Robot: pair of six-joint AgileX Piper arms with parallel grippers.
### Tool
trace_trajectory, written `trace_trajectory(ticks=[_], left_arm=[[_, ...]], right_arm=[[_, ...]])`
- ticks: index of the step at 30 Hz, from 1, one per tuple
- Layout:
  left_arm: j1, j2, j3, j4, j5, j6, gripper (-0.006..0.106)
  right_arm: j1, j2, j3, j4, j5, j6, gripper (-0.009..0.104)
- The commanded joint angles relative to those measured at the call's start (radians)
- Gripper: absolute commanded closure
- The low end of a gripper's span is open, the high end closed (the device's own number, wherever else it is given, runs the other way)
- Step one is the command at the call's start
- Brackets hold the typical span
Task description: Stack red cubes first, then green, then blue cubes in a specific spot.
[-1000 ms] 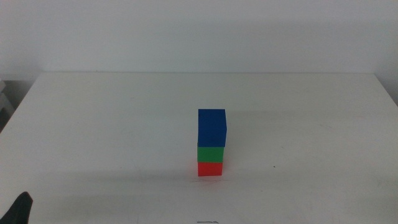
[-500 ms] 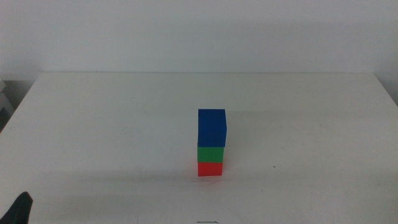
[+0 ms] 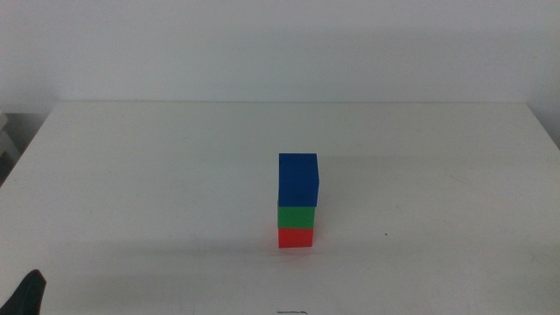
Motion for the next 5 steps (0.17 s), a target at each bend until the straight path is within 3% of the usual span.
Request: trace_trajectory(ticks=[1, 5], left_arm=[[0.0, -0.02, -0.005, -0.004, -0.079, -0.007, 0.009], [0.0, -0.02, -0.005, -0.004, -0.079, -0.007, 0.009]], right_arm=[[-0.008, -0.023, -0.018, -0.013, -0.073, 0.007, 0.005], [-0.008, -0.023, -0.018, -0.016, -0.073, 0.005, 0.005]])
